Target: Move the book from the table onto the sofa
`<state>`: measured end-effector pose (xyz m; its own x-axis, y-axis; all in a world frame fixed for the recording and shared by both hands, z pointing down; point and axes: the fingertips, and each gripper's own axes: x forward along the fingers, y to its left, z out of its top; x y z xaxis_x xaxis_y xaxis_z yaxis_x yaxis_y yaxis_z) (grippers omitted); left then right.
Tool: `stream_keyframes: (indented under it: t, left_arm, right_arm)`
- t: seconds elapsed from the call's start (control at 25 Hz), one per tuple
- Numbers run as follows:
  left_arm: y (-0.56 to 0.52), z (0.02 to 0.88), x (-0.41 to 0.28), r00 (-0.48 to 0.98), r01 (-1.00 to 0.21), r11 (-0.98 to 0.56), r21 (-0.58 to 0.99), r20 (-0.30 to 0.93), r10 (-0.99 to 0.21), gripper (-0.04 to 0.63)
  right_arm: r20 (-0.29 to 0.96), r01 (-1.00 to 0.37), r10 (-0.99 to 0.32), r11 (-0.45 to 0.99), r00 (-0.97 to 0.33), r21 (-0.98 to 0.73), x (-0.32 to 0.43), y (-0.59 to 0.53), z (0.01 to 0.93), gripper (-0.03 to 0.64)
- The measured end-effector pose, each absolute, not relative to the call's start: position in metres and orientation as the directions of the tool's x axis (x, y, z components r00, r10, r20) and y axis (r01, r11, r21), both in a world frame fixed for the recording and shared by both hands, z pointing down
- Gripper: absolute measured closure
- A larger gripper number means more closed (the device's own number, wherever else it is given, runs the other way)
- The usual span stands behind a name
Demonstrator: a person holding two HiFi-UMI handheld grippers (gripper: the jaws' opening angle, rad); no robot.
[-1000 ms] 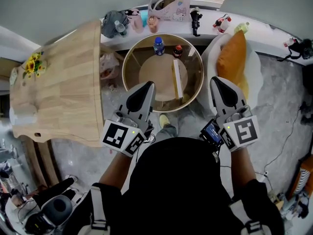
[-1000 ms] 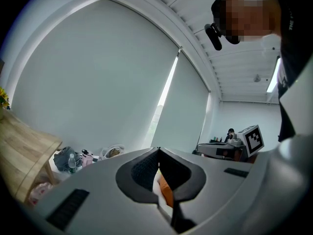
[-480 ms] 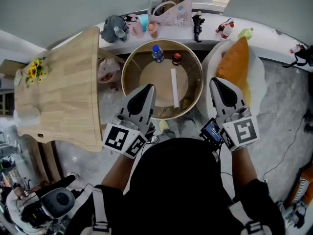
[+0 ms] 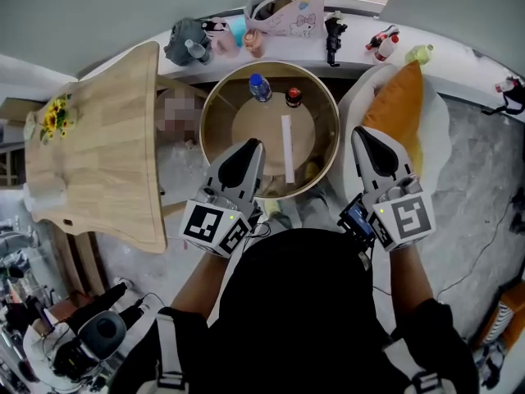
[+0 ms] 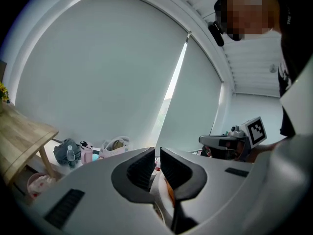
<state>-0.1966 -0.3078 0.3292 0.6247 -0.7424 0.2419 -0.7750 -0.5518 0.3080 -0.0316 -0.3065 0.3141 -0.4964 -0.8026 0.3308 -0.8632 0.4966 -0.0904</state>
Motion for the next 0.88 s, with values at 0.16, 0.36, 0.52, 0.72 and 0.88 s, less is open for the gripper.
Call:
stream_keyframes:
  t: [0.16, 0.36, 0.52, 0.72, 0.88]
  left_arm:
    - [-0.315, 0.362, -0.186, 0.602, -0.797, -0.536, 0.279, 0.307, -0.737, 0.518]
    - [-0.327, 0.415, -0.182, 0.575, -0.818, -0.492, 0.298, 0.409, -0.709, 0.468]
    - [-0.332, 0.465, -0.172, 0.558, -0.83, -0.449, 0.331, 0.497, -0.664, 0.459]
    - [-0.328, 0.524, -0.17, 0.512, -0.859, -0.361, 0.364, 0.602, -0.613, 0.421]
    - [-0.33, 0.56, -0.167, 0.492, -0.87, -0.308, 0.385, 0.649, -0.58, 0.378]
  right_arm:
    - [0.323, -0.861, -0.802, 0.5, -0.502, -0.095, -0.018, -0.316, 0.322, 0.604]
    - [0.341, -0.863, -0.797, 0.495, -0.498, -0.104, -0.004, -0.331, 0.33, 0.604]
    - [0.343, -0.865, -0.797, 0.487, -0.497, -0.12, 0.011, -0.347, 0.341, 0.604]
    - [0.394, -0.852, -0.759, 0.497, -0.518, -0.165, 0.019, -0.351, 0.381, 0.604]
    - [0.421, -0.845, -0.736, 0.501, -0.53, -0.188, 0.017, -0.352, 0.409, 0.604]
